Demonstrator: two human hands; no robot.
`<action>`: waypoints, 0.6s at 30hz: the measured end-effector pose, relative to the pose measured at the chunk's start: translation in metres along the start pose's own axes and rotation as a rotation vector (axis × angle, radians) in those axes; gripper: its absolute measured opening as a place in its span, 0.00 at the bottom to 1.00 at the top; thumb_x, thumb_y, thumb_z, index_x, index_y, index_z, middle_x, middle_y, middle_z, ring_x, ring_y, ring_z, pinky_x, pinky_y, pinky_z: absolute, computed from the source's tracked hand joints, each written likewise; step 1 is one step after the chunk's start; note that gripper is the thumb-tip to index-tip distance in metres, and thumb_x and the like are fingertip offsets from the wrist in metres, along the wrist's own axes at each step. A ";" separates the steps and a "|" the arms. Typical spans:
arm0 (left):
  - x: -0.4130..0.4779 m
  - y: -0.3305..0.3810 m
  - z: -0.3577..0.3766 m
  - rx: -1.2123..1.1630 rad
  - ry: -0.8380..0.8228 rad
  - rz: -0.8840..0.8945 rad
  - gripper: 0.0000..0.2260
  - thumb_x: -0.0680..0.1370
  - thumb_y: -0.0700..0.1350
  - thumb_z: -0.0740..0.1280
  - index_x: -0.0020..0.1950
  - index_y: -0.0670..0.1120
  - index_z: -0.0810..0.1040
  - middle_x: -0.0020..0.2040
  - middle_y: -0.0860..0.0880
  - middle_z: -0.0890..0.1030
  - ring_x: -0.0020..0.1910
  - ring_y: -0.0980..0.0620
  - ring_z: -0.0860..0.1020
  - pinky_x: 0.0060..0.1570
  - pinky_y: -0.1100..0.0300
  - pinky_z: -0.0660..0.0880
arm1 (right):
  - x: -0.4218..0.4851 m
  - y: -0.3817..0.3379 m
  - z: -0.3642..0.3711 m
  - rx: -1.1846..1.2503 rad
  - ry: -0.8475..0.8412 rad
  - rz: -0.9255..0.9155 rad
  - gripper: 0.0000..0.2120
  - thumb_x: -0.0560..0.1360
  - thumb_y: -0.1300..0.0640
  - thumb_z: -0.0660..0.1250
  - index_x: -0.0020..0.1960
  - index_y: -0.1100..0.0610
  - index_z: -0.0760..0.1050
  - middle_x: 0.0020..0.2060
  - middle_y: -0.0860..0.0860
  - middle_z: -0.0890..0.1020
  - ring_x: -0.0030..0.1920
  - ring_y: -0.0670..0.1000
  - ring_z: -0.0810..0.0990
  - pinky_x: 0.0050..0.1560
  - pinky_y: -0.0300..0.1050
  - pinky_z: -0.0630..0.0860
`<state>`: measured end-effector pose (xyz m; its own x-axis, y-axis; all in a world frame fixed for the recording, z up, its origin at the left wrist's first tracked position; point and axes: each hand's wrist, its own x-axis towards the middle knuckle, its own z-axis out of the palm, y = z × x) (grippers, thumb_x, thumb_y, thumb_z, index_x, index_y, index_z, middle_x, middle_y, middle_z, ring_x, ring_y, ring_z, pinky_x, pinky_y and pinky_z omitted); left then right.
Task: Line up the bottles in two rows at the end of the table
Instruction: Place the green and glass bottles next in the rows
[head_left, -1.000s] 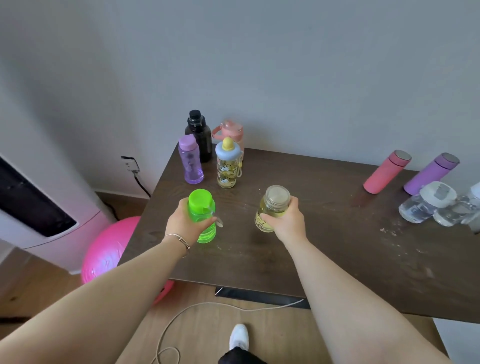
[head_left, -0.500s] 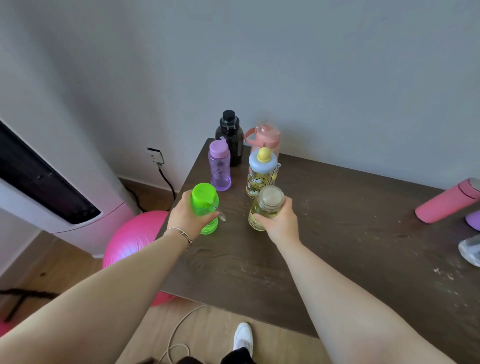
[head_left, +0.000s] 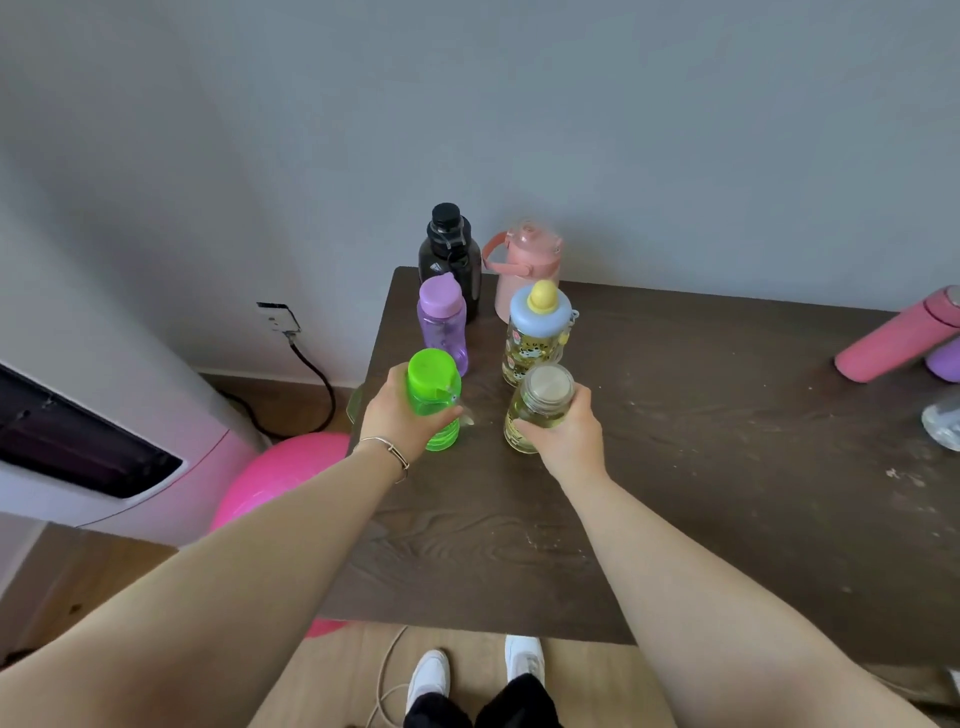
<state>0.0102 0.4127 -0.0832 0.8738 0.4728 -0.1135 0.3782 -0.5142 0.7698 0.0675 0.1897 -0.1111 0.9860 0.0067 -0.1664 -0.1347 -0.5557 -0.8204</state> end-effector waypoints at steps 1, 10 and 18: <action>0.003 -0.001 0.000 0.000 -0.001 0.003 0.35 0.62 0.61 0.77 0.63 0.52 0.68 0.50 0.53 0.78 0.49 0.47 0.77 0.45 0.59 0.69 | 0.001 0.000 0.002 0.000 0.008 0.004 0.38 0.61 0.47 0.81 0.64 0.47 0.64 0.55 0.45 0.78 0.53 0.49 0.76 0.51 0.43 0.73; 0.022 -0.007 -0.003 0.004 -0.055 0.072 0.35 0.63 0.59 0.78 0.63 0.52 0.67 0.52 0.53 0.78 0.49 0.50 0.76 0.46 0.60 0.69 | 0.002 -0.001 0.018 -0.004 0.043 0.012 0.38 0.61 0.46 0.81 0.63 0.44 0.64 0.52 0.41 0.75 0.51 0.44 0.73 0.50 0.40 0.70; 0.029 -0.011 -0.004 -0.011 -0.089 0.125 0.35 0.63 0.58 0.78 0.64 0.51 0.67 0.55 0.50 0.79 0.52 0.48 0.78 0.48 0.58 0.71 | 0.003 0.001 0.018 -0.014 0.023 0.017 0.40 0.61 0.45 0.81 0.65 0.45 0.62 0.54 0.41 0.75 0.55 0.47 0.75 0.52 0.41 0.69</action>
<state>0.0305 0.4351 -0.0928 0.9377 0.3401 -0.0713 0.2620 -0.5573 0.7879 0.0689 0.2044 -0.1220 0.9857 -0.0215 -0.1672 -0.1498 -0.5675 -0.8097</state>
